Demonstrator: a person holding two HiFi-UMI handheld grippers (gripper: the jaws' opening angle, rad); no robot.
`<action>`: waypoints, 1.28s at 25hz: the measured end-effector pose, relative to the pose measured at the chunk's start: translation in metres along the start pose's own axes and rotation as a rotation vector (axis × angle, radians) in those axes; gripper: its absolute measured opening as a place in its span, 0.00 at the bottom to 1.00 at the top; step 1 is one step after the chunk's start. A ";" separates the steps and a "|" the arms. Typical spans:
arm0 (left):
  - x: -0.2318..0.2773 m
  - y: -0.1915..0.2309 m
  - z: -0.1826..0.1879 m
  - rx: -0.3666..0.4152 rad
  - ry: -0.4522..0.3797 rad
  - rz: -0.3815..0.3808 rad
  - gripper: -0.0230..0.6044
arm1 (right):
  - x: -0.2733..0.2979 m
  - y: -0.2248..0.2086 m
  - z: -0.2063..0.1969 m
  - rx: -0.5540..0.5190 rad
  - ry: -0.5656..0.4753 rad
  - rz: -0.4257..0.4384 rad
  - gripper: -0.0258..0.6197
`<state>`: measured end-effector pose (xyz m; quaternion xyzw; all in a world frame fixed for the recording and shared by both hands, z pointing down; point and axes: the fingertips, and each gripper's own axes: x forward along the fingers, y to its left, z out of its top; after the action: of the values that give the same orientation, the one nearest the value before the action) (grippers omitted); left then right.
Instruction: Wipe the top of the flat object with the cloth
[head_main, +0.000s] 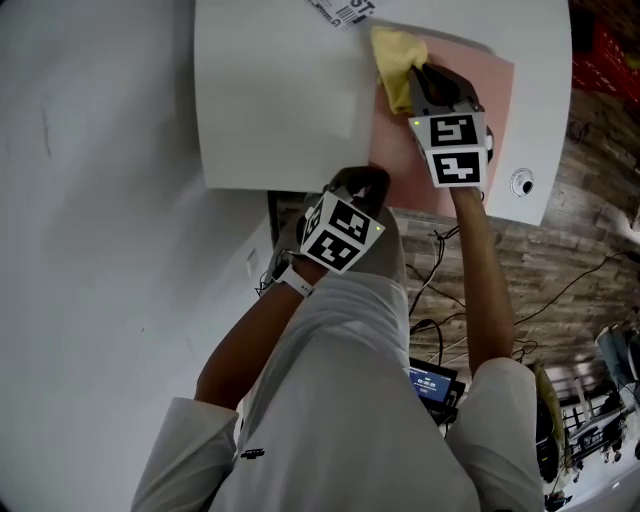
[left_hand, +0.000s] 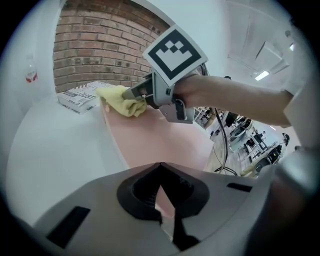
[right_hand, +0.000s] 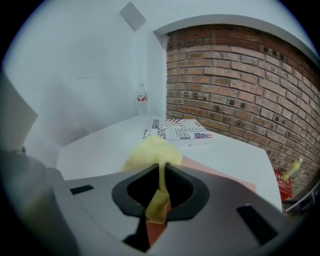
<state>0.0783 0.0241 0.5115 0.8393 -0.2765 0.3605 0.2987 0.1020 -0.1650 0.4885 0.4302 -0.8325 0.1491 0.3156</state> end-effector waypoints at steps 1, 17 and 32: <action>-0.001 0.000 -0.001 -0.004 -0.002 0.000 0.06 | -0.001 -0.006 -0.001 0.002 0.001 -0.014 0.11; -0.001 0.004 -0.004 -0.062 -0.007 0.025 0.06 | -0.055 -0.125 -0.053 0.083 0.050 -0.236 0.11; -0.001 0.000 -0.004 0.045 0.051 0.005 0.06 | -0.062 -0.184 -0.107 0.273 0.148 -0.129 0.11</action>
<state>0.0759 0.0272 0.5127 0.8358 -0.2625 0.3885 0.2856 0.3204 -0.1790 0.5245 0.5095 -0.7496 0.2714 0.3237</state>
